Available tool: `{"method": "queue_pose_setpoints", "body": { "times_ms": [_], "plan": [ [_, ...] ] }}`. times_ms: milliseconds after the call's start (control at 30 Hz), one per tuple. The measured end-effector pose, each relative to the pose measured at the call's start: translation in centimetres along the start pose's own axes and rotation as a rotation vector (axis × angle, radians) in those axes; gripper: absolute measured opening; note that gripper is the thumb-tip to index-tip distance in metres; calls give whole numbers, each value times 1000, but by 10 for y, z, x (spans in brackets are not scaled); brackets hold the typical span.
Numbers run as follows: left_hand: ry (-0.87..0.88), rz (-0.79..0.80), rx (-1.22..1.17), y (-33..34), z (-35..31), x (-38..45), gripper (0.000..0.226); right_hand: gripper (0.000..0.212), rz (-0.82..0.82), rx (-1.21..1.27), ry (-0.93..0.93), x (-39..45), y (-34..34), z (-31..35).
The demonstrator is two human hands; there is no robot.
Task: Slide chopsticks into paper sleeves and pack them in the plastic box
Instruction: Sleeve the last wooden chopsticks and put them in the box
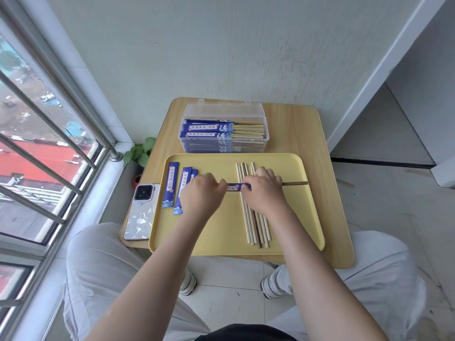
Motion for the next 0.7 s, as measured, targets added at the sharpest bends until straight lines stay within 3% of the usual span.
{"method": "queue_pose_setpoints", "body": {
  "times_ms": [67, 133, 333, 433, 500, 533, 633, 700],
  "plan": [
    [292, 57, 124, 10, -24, -2, 29, 32, 27, 16, -11, 1, -3, 4],
    [374, 267, 241, 34, -30, -6, 40, 32, 38, 27, -23, 1, -7, 9],
    [270, 365, 104, 46, -38, -19, 24, 12, -34, 166, -76, 3, -18, 31],
    [277, 407, 113, 52, -43, -27, 14, 15, -27, 222, -123, 3, -13, 44],
    [241, 413, 116, 56, -36, -26, 14, 19, -140, 195, -142, 1, -19, 44],
    [197, 396, 59, 57, -28, -21, 20, 20, -262, 190, -148, -1, -29, 42],
    [-128, 304, -534, 51, 9, -11, 26, 14, -558, 237, -51, -11, -53, 20],
    [-291, 289, -813, 53, 27, -13, 27, 9, -447, 235, 87, -6, -43, 0]
  ]
}}
Point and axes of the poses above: each hand's wrist, its own x-axis towards the middle knuckle, its own y-axis out of the palm, z = x × y, the point moved 9 cm from there along x, towards the middle knuckle, and after that the axes turned 6 degrees about -x, right-handed, at the moved point
